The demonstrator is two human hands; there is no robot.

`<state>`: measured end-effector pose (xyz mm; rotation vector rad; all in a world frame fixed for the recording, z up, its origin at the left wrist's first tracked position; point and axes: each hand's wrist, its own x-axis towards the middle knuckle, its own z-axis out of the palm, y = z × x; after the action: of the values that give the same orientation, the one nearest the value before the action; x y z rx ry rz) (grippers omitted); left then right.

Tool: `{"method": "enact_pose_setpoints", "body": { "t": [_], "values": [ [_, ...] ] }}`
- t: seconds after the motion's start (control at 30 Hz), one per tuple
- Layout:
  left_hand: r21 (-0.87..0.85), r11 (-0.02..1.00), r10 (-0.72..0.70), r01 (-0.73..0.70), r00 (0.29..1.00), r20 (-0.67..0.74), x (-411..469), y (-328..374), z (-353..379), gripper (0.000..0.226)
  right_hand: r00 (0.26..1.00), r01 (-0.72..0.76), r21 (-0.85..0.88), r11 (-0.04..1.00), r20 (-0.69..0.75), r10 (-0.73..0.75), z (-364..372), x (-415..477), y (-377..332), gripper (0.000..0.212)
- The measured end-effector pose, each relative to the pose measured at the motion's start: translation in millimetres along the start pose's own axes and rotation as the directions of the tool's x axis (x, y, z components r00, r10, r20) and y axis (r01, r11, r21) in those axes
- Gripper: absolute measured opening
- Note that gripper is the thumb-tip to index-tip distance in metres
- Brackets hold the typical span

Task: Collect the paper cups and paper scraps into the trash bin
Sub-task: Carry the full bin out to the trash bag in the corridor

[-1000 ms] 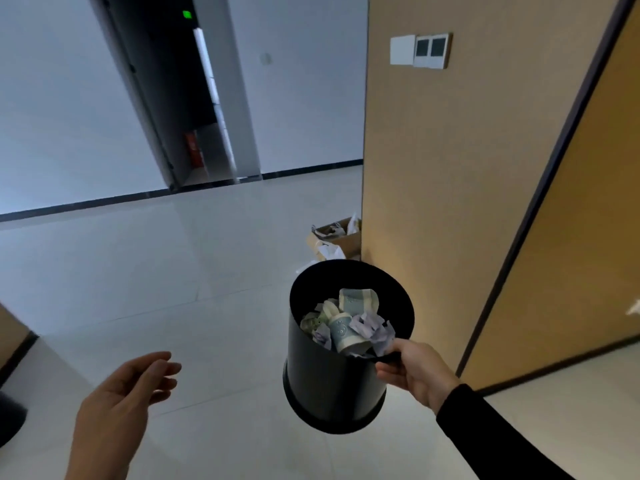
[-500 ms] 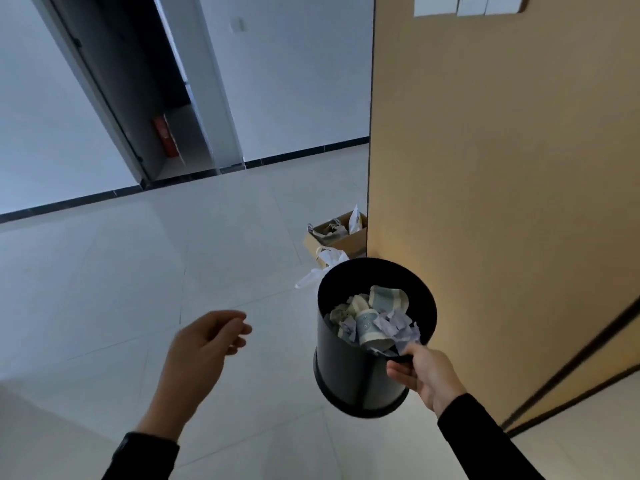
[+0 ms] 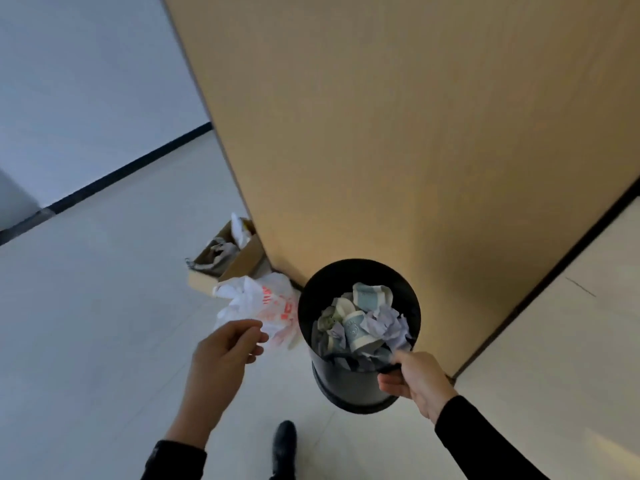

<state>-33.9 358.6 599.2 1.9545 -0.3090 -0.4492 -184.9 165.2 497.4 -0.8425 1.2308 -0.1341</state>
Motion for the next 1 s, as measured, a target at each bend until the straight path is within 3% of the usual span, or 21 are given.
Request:
{"method": "enact_pose_setpoints", "body": {
  "t": [0.17, 0.43, 0.63, 0.8, 1.0],
  "values": [
    [0.121, 0.993, -0.021, -0.017, 0.951, 0.307, 103, -16, 15, 0.018, 0.969, -0.064, 0.156, 0.986, -0.227, 0.099, 24, 28, 12, 0.018],
    [0.277, 0.957, -0.115, -0.084, 0.767, 0.631, 193, -53, 88, 0.016, 0.876, -0.119, 0.400, 0.909, -0.388, 0.286, 26, 83, 50, 0.029],
    [0.333, 0.943, -0.231, -0.002, 0.718, 0.656, 220, -116, 161, 0.017, 0.851, -0.150, 0.440, 0.885, -0.398, 0.342, 4, 163, 93, 0.030],
    [0.427, 0.904, -0.322, 0.007, 0.668, 0.671, 232, -208, 212, 0.015, 0.854, -0.189, 0.404, 0.895, -0.382, 0.353, -25, 250, 150, 0.030],
    [0.486, 0.873, -0.384, 0.038, 0.667, 0.638, 251, -310, 253, 0.021, 0.855, -0.219, 0.386, 0.896, -0.366, 0.367, -41, 353, 200, 0.031]
  ]
}}
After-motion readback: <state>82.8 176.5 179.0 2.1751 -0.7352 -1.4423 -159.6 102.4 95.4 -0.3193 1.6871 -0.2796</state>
